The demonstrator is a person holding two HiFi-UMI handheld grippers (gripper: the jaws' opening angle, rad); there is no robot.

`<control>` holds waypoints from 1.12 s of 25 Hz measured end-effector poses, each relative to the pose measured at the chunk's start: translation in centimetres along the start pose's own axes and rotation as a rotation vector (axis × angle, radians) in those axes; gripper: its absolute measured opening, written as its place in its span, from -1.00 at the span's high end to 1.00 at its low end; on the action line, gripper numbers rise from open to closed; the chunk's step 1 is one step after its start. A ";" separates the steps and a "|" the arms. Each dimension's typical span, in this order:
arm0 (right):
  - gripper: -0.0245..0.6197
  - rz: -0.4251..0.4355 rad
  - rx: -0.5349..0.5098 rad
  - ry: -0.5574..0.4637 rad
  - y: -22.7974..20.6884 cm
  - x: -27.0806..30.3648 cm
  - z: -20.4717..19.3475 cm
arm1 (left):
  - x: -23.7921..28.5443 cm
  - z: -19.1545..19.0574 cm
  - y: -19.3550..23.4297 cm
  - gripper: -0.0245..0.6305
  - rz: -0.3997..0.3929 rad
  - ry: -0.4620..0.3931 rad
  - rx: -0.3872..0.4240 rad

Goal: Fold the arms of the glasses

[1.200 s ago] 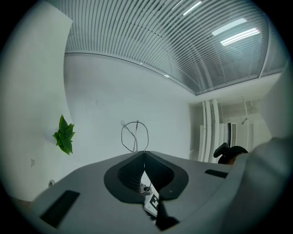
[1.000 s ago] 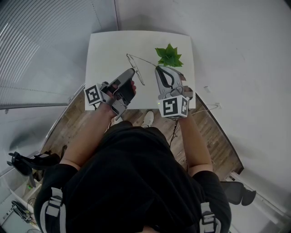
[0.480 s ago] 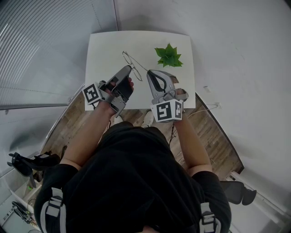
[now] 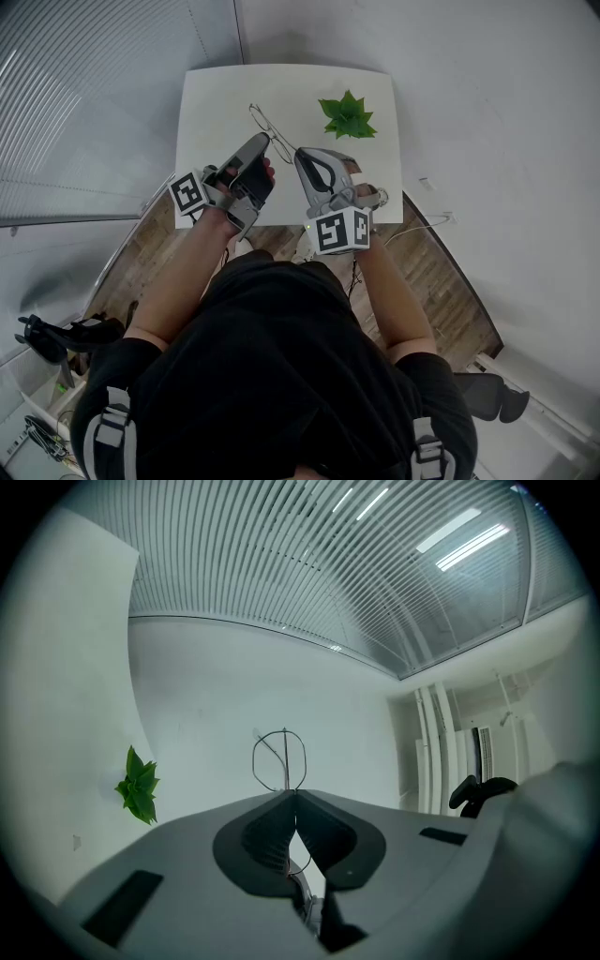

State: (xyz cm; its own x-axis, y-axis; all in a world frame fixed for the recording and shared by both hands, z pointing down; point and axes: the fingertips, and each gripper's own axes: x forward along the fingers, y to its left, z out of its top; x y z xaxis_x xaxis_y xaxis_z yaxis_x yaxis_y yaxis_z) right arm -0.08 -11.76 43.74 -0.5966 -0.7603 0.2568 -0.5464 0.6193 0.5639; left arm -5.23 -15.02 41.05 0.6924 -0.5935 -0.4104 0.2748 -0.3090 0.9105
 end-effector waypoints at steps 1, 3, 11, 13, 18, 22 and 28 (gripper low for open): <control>0.83 0.003 -0.001 -0.001 0.2 0.0 0.0 | 0.0 0.0 -0.1 0.89 -0.002 -0.001 0.000; 0.82 0.010 -0.005 -0.001 0.5 0.1 0.1 | 0.0 0.0 -0.1 0.89 -0.004 -0.003 0.000; 0.80 0.035 -0.015 -0.004 1.5 0.2 0.2 | 0.0 0.0 -0.2 0.89 -0.008 -0.007 0.002; 0.80 0.037 -0.014 -0.003 1.6 0.2 0.2 | 0.0 0.0 -0.2 0.89 -0.007 -0.006 0.003; 0.74 0.048 -0.006 0.003 1.6 0.2 0.0 | -0.1 0.0 -0.1 0.89 -0.001 -0.004 0.005; 0.67 0.053 0.006 0.008 1.5 0.0 -0.2 | -0.1 0.1 -0.1 0.89 0.001 -0.005 0.008; 0.60 0.055 0.036 0.000 1.3 -0.7 -0.3 | -0.3 0.1 0.2 0.89 0.010 -0.006 0.012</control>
State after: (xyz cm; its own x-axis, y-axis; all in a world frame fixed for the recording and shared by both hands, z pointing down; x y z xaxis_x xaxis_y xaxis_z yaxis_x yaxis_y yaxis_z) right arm -0.18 -10.52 44.55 -0.6264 -0.7248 0.2869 -0.5336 0.6670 0.5200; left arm -5.41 -14.97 41.30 0.6910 -0.6008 -0.4020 0.2603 -0.3121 0.9137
